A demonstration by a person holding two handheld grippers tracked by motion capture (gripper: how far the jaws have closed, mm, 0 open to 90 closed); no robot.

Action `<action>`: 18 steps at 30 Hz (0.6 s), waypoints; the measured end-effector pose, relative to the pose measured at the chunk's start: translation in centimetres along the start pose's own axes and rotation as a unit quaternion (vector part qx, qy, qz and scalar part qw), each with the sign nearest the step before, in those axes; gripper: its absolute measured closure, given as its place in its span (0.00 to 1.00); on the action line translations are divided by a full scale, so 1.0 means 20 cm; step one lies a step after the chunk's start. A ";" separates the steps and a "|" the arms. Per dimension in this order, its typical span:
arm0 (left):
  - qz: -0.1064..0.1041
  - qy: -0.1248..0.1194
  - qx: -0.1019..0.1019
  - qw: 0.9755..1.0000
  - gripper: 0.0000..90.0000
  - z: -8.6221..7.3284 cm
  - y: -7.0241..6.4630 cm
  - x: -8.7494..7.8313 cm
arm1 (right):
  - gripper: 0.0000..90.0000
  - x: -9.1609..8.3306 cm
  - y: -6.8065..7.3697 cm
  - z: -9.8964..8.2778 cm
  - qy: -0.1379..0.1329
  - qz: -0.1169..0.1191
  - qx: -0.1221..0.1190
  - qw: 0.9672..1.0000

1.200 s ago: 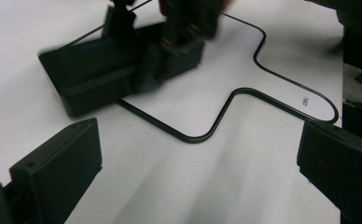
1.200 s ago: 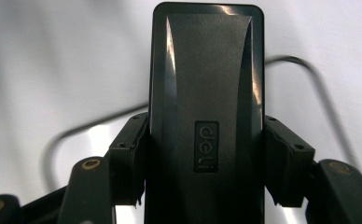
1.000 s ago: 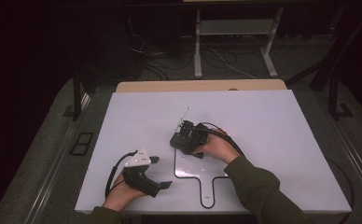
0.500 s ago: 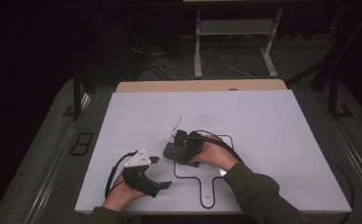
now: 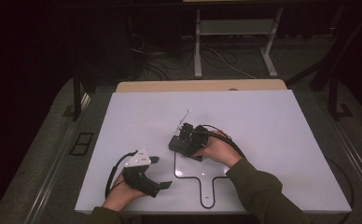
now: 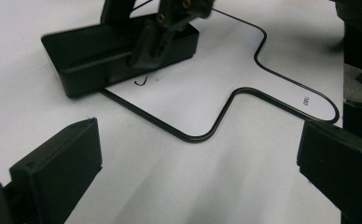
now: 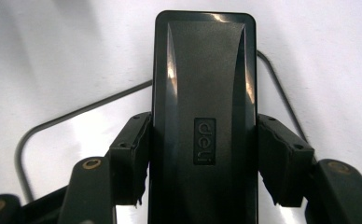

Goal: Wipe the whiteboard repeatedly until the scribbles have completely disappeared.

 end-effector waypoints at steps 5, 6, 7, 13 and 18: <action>0.001 0.000 0.001 1.000 0.00 0.00 0.00 0.00 | 0.43 0.01 0.09 0.01 -0.001 0.020 -0.020 1.000; 0.001 0.000 0.000 1.000 0.00 0.00 0.00 0.00 | 0.43 0.01 0.08 0.01 0.000 0.019 -0.019 1.000; 0.001 -0.001 0.001 1.000 0.00 0.00 0.00 0.00 | 0.43 0.01 0.08 0.02 -0.004 0.018 -0.014 1.000; 0.000 0.000 0.001 1.000 0.00 0.00 0.00 0.00 | 0.43 0.01 -0.05 0.00 -0.004 -0.019 0.005 1.000; 0.001 0.000 0.000 1.000 0.00 0.00 0.00 0.00 | 0.43 0.00 0.02 0.01 0.000 -0.003 0.000 1.000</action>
Point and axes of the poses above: each handheld gripper's, and its own axes: x roughly forward along the jaws, z roughly out of its top, y roughly to its left, the point moved 6 cm from there along x, roughly forward along the jaws, and after that the axes turned 15 degrees about -y, right-handed, at the moved point
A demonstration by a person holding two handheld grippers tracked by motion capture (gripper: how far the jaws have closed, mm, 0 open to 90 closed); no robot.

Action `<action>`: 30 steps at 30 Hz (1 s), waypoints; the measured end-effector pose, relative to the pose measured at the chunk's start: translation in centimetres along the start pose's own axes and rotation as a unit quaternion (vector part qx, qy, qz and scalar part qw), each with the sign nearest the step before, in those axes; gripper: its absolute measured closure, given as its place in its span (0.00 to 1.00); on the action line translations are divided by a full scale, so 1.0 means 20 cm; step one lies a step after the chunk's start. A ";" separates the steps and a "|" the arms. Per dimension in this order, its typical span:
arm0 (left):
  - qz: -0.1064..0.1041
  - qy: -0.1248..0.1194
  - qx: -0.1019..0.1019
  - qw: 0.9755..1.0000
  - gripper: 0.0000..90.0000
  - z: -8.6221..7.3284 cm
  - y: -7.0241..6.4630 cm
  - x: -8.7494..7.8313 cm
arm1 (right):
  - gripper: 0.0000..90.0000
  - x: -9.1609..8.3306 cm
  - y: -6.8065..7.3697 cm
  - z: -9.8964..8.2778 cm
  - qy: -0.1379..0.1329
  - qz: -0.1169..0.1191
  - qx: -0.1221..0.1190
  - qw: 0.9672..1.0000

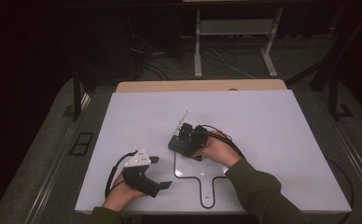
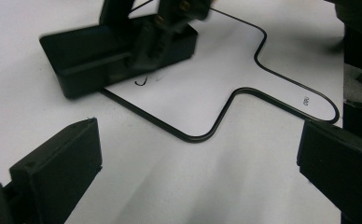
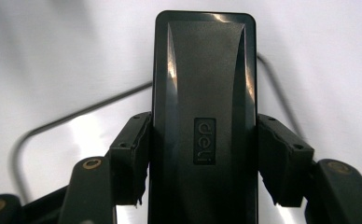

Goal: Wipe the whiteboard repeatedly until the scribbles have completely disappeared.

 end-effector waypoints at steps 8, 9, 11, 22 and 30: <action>0.000 -0.001 0.001 1.000 0.00 0.00 0.00 0.00 | 0.43 0.00 0.03 0.01 -0.003 -0.012 -0.020 1.000; 0.000 -0.001 0.001 1.000 0.00 0.00 0.00 0.00 | 0.43 0.01 0.01 0.01 -0.003 -0.014 -0.012 1.000; 0.001 -0.001 0.001 1.000 0.00 0.00 0.00 0.00 | 0.43 0.01 -0.01 0.01 -0.003 -0.021 -0.011 1.000; -0.001 0.000 0.003 1.000 0.00 0.00 -0.01 0.00 | 0.44 0.01 0.05 0.01 0.001 -0.002 -0.025 1.000; 0.001 0.000 0.001 1.000 0.00 0.00 0.00 0.00 | 0.43 0.03 -0.11 0.03 0.009 -0.046 -0.001 0.999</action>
Point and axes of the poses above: each handheld gripper's, and its own axes: x roughly forward along the jaws, z roughly out of its top, y roughly to its left, the point moved 6 cm from there along x, roughly forward along the jaws, and after that the axes turned 15 degrees about -y, right-handed, at the moved point
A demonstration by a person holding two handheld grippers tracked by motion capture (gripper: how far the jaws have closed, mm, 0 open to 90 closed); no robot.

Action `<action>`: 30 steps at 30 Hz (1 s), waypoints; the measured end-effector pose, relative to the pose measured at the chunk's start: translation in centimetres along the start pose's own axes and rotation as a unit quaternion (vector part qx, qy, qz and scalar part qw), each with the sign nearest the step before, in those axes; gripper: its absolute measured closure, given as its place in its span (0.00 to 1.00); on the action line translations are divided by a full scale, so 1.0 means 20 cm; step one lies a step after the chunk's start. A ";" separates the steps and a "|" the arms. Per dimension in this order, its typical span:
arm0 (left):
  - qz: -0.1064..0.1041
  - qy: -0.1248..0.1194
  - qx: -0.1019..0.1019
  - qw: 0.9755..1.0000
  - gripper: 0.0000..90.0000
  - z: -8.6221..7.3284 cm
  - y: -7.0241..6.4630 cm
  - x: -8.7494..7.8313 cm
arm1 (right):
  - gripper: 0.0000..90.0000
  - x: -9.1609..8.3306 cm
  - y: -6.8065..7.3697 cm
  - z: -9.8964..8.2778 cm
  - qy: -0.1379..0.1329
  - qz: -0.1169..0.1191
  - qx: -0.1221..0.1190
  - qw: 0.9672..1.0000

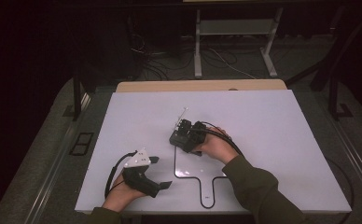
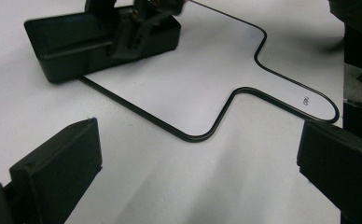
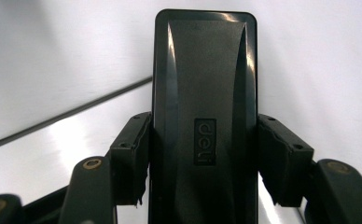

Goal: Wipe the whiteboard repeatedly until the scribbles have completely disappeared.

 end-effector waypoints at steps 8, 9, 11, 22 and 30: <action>0.000 0.000 0.002 1.000 0.00 0.00 0.00 0.00 | 0.43 -0.03 0.11 -0.02 -0.004 0.047 -0.007 0.999; 0.001 0.000 0.001 1.000 0.00 0.00 0.00 0.00 | 0.43 -0.04 0.12 -0.03 -0.005 0.050 -0.009 0.999; -0.001 0.000 0.001 1.000 0.00 0.00 0.00 0.00 | 0.43 -0.06 0.12 -0.06 -0.009 0.053 -0.004 0.999; -0.001 0.001 -0.001 1.000 0.00 0.00 -0.01 0.01 | 0.43 -0.20 -0.11 -0.29 0.005 -0.002 0.049 0.999; -0.001 0.002 -0.001 1.000 0.00 0.00 -0.01 0.01 | 0.43 -0.30 -0.21 -0.44 0.013 -0.033 0.071 0.997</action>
Point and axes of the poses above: each handheld gripper's, and its own axes: x roughly forward along the jaws, z roughly out of its top, y roughly to its left, the point moved 6 cm from there along x, roughly forward along the jaws, and after that the axes turned 15 degrees about -y, right-handed, at the moved point
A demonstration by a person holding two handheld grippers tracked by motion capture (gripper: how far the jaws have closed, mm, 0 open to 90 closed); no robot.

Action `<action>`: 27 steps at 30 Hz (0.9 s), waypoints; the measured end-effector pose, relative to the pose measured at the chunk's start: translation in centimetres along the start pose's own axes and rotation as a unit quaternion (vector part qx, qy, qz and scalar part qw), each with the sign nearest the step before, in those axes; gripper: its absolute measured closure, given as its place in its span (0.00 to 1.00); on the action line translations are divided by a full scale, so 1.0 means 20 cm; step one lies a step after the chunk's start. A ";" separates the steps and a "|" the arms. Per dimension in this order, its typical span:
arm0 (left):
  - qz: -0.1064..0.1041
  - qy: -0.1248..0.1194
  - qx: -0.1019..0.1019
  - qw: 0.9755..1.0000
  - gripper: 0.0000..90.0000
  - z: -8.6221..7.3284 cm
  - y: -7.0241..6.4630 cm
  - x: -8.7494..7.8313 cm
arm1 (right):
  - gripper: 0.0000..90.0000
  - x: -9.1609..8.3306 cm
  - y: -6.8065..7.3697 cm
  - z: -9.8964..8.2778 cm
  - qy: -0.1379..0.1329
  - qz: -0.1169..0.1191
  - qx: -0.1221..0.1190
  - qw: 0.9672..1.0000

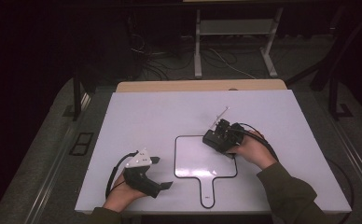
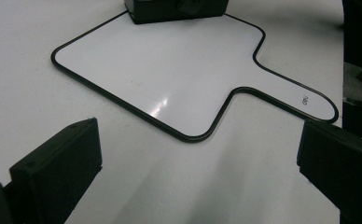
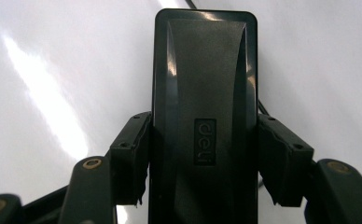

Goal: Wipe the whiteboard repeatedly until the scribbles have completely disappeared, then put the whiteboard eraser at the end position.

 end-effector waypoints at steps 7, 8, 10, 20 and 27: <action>0.000 -0.001 -0.001 1.000 0.00 0.00 0.00 0.00 | 0.43 -0.02 0.11 -0.02 -0.001 0.027 -0.025 0.999; 0.000 -0.001 0.000 1.000 0.00 0.00 0.00 0.00 | 0.43 -0.03 0.13 -0.02 -0.001 0.034 -0.024 0.999; 0.000 -0.001 0.000 1.000 0.00 0.00 0.00 0.00 | 0.43 -0.03 0.15 -0.02 -0.002 0.037 -0.029 0.999; 0.002 -0.003 0.000 1.000 0.00 0.00 0.00 -0.01 | 0.43 -0.06 0.10 0.00 -0.017 0.034 -0.011 0.999; 0.003 -0.006 0.002 1.000 0.00 0.01 0.01 -0.01 | 0.43 -0.08 0.00 0.08 -0.043 0.030 0.019 0.998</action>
Point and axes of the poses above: each handheld gripper's, and its own axes: x roughly forward along the jaws, z roughly out of its top, y roughly to its left, the point moved 6 cm from there along x, roughly forward along the jaws, and after that the axes turned 15 degrees about -y, right-handed, at the moved point
